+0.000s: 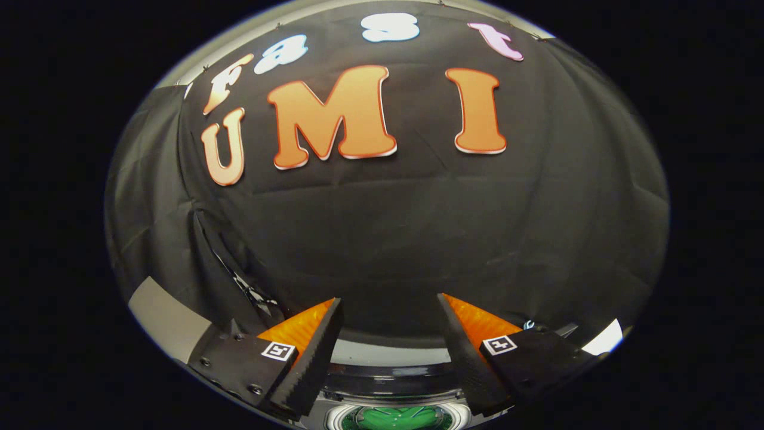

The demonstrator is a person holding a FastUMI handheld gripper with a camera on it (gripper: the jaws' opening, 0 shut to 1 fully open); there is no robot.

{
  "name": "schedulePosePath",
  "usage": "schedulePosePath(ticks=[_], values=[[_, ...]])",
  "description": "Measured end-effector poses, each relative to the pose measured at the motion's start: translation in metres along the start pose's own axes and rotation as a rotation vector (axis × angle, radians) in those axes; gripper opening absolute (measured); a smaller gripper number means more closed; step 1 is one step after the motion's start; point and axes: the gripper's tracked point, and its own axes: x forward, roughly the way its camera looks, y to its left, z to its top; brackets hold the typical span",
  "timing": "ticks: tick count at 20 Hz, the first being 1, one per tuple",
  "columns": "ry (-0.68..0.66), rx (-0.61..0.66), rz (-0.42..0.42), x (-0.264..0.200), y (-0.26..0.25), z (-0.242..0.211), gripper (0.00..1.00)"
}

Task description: Put the clothes into the washing machine and then close the washing machine lid.

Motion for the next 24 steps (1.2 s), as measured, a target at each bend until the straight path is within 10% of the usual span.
schedulePosePath(ticks=[7,24], values=[[0.039,-0.04,-0.043,0.026,-0.01,-0.013,0.99],[-0.017,-0.025,-0.068,-0.092,-0.006,-0.076,0.99]])
